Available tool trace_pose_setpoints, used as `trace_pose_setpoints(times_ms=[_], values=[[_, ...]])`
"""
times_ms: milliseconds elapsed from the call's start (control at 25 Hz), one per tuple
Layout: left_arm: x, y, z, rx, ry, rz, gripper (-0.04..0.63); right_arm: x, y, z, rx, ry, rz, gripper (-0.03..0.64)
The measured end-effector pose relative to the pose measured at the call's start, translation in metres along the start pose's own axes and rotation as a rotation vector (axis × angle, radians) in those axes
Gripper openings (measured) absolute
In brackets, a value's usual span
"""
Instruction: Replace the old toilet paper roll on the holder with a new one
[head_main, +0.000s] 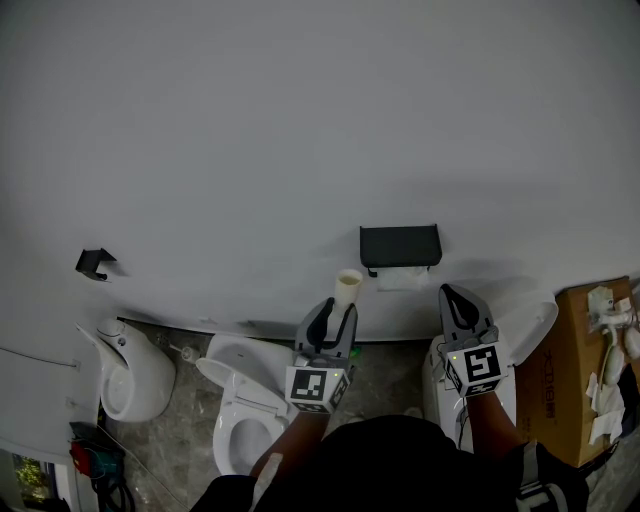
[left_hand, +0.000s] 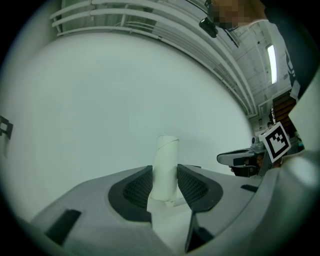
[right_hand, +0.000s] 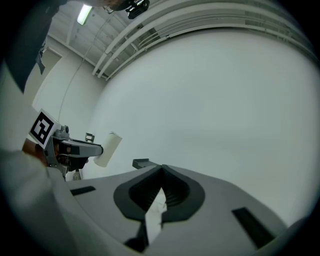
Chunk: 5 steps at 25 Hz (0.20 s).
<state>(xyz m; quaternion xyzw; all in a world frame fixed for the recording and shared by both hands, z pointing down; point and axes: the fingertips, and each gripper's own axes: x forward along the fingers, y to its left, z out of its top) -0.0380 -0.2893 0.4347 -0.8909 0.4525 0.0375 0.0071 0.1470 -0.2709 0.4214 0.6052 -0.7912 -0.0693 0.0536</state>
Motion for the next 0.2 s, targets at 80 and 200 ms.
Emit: trace_pose_setpoints(times_ms=[80,200], values=[[-0.0007,0.0001,0.0005,0.006,-0.007,-0.001,0.153,-0.0010,0.0004,-0.0010,-0.004,0.001,-0.002,0.002],[-0.0020,0.0001,-0.0022,0.000,0.005,-0.004,0.153,-0.0016,0.0019,-0.0013,-0.008,0.002,-0.004,0.002]])
